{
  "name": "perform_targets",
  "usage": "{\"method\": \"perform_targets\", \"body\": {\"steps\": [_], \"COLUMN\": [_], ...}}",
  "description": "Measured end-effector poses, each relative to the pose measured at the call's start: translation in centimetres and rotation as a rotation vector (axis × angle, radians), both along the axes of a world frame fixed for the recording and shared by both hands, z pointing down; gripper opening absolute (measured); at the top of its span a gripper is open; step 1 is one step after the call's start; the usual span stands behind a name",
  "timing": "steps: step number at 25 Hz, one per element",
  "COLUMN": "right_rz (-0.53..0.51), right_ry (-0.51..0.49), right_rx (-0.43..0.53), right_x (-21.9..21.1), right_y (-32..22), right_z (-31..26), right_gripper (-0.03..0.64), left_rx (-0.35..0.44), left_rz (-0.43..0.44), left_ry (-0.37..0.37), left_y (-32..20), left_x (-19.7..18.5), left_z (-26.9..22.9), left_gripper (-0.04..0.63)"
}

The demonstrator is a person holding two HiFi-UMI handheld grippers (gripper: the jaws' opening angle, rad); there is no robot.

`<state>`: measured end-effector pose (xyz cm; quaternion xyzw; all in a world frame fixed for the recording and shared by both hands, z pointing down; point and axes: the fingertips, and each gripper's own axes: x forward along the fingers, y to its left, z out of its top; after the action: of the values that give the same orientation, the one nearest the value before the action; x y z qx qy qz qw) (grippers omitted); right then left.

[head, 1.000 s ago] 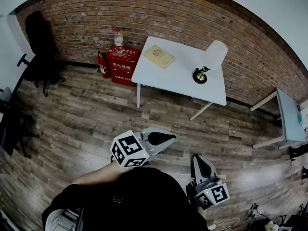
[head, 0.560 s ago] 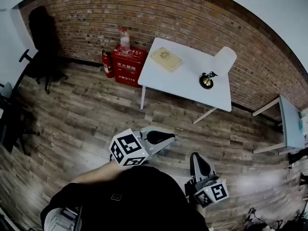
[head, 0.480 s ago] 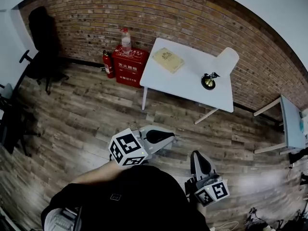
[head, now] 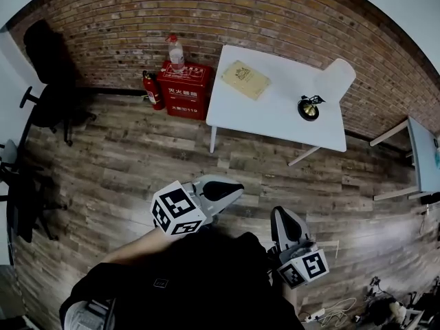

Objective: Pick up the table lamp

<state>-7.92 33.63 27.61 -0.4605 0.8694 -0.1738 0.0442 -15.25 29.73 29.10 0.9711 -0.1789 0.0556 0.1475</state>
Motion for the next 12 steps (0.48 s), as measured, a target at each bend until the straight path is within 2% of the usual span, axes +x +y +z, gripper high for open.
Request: {"method": "perform_targets", "body": {"steps": [7, 12], "right_rz": [0.064, 0.072], "right_ry": [0.006, 0.018], "right_rx": [-0.056, -0.042], "right_x": [2.6, 6.3], "right_y": [-3.9, -10.4], "right_z": [2.5, 3.7], "right_gripper": [0.015, 0.015], "left_rx": [-0.048, -0.018], "left_rz": [0.087, 0.057], "left_ry": [-0.010, -0.013], "left_y": [-3.5, -8.3], "left_x": [3.8, 7.0], "left_z": [2.0, 1.2], "left_gripper": [0.008, 0.008]}}
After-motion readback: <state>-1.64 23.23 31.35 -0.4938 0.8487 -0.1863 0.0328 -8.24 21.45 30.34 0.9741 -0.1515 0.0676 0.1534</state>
